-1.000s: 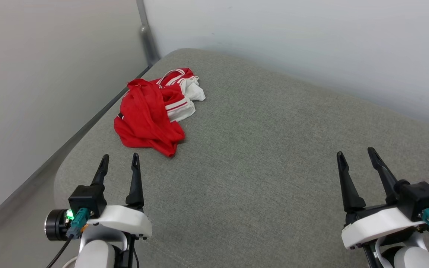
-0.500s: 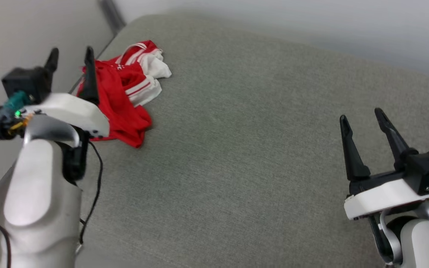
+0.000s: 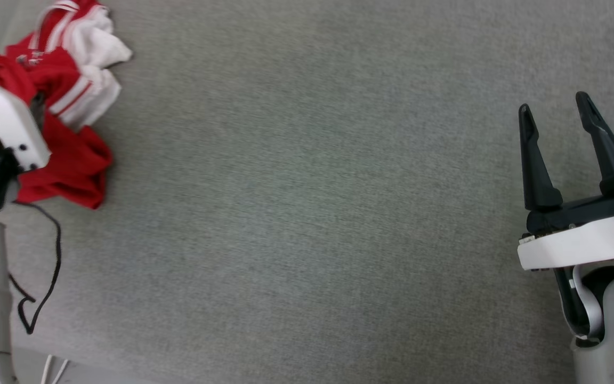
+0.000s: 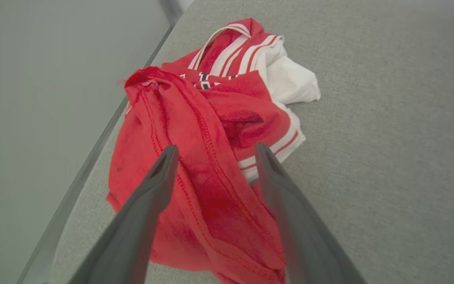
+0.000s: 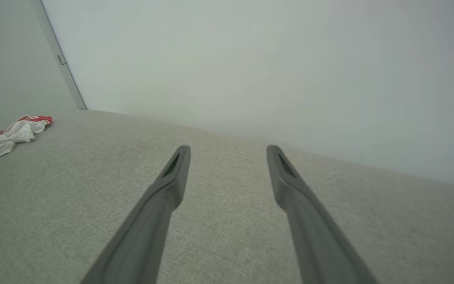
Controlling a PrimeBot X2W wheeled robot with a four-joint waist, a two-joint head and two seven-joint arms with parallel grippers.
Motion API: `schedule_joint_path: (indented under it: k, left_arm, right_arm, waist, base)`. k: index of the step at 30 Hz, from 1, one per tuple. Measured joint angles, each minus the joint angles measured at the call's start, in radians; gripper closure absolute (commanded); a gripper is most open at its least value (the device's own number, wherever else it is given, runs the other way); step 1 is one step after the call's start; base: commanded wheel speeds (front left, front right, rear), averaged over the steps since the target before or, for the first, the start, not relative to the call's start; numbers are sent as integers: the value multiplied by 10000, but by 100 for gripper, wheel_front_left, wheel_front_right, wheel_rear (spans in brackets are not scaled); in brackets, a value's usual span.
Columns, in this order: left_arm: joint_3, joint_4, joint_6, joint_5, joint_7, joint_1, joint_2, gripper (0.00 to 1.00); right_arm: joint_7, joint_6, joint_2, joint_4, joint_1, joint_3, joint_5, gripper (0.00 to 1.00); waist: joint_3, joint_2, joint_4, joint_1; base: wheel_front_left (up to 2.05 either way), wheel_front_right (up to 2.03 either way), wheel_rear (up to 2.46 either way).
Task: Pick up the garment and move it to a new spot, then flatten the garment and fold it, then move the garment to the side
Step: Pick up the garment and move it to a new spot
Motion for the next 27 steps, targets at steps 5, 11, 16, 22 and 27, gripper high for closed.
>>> schedule_joint_path:
  k: [5,11,16,22,27]
  left_arm:
    - [391,984,102,-456,1058,83,339,0]
    - [821,1634,146,-1110,1839,254,357,0]
    - [817,1693,349,-1078,1279,255,224,100]
    - [525,1593,562,-566,-173,190,199,100]
    - [148,1329,527,-52,-1871,-98,293,100]
  right_arm:
    - [-96,0,-15,27,-107,-19,44,0]
    - [-107,0,-35,23,-167,-31,58,0]
    - [-104,0,-40,15,-169,-111,100,0]
    - [-219,0,33,199,-77,-238,176,0]
    - [-301,0,242,520,302,-418,42,0]
  waist:
    - [515,0,-400,0]
    - [738,0,-552,-1]
    - [631,0,-533,-1]
    - [65,0,-481,-1]
    - [-850,0,-429,-2]
  base:
    - [0,0,0]
    - [0,0,0]
    - [0,0,0]
    - [0,0,0]
    - [0,0,0]
